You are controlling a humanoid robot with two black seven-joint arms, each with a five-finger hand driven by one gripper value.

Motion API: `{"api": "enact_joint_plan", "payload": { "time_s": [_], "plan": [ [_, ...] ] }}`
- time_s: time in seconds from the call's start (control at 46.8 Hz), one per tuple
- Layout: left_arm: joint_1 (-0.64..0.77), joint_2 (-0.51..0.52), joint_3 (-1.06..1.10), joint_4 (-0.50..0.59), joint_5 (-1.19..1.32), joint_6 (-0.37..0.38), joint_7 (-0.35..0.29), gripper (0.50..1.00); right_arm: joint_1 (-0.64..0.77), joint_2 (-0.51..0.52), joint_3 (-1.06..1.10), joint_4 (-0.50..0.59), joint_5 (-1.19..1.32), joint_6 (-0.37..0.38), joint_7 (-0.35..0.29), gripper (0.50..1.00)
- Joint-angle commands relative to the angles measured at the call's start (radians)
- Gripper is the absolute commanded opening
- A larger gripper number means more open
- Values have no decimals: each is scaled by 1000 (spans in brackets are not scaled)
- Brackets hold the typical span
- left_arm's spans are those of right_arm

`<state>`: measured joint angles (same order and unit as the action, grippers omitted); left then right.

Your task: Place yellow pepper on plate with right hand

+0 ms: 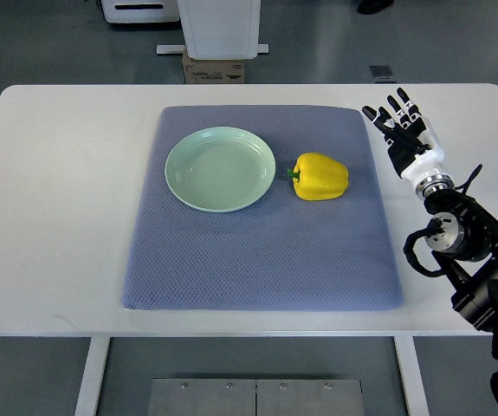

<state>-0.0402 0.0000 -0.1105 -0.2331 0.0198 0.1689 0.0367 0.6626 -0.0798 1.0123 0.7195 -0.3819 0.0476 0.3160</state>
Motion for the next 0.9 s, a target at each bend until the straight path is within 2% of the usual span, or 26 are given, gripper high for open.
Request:
{"api": "enact_joint_plan", "payload": {
  "time_s": [0.0,0.875],
  "plan": [
    [0,0,0,0,0,0,0,1000,0,0,0,0,0,0,-2,1000],
    [-1,0,0,0,0,0,0,1000,6,11,-1,-5,18,0,-2,1000]
  ]
}}
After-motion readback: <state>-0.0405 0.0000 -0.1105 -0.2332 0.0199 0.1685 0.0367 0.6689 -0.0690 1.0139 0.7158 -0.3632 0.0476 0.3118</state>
